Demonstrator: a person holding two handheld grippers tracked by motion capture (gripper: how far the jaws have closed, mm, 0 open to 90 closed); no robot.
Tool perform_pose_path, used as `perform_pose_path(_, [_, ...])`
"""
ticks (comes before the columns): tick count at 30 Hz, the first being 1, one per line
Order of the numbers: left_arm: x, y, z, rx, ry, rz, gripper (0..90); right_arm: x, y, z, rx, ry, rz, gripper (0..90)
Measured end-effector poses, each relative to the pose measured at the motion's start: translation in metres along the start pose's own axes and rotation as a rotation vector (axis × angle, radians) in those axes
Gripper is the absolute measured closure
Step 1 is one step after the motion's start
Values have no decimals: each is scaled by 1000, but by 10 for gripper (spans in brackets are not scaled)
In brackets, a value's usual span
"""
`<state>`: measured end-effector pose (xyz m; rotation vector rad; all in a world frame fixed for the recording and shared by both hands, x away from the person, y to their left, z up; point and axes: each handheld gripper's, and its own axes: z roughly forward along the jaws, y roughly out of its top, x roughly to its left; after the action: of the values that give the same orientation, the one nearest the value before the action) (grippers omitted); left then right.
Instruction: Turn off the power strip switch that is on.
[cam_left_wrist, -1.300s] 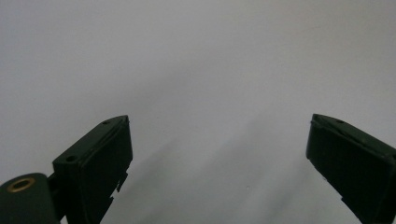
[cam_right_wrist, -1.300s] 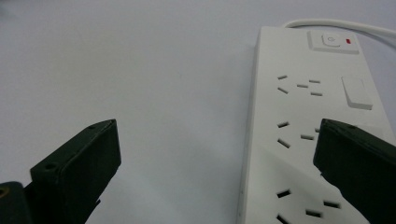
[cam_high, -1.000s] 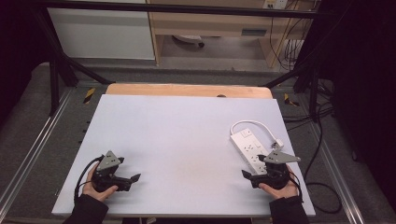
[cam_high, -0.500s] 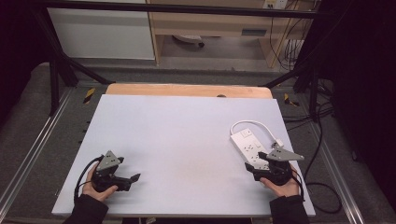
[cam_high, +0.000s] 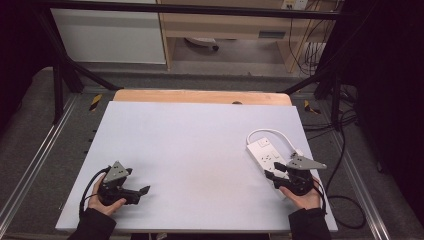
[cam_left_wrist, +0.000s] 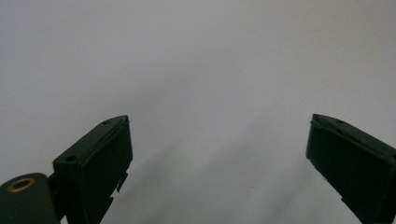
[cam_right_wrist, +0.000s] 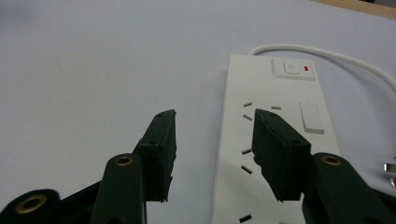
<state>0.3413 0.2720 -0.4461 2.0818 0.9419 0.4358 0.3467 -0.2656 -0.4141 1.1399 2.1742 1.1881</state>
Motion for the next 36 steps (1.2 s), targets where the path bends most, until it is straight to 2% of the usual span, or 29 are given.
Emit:
perform_pose_path(10, [0, 0, 0, 2, 2, -2, 68, -4, 8, 2, -3, -11, -3, 624])
perform_pose_path(12, [0, 0, 0, 2, 2, -2, 68, -6, 10, 3, -6, -25, 7, 652])
perform_pose_path(19, [0, 0, 0, 2, 2, 0, 68, -9, 14, 6, 2, -21, 2, 700])
perform_pose_path(36, [0, 0, 1, 6, 5, 2, 68, -27, 20, 16, 20, -52, 34, 849])
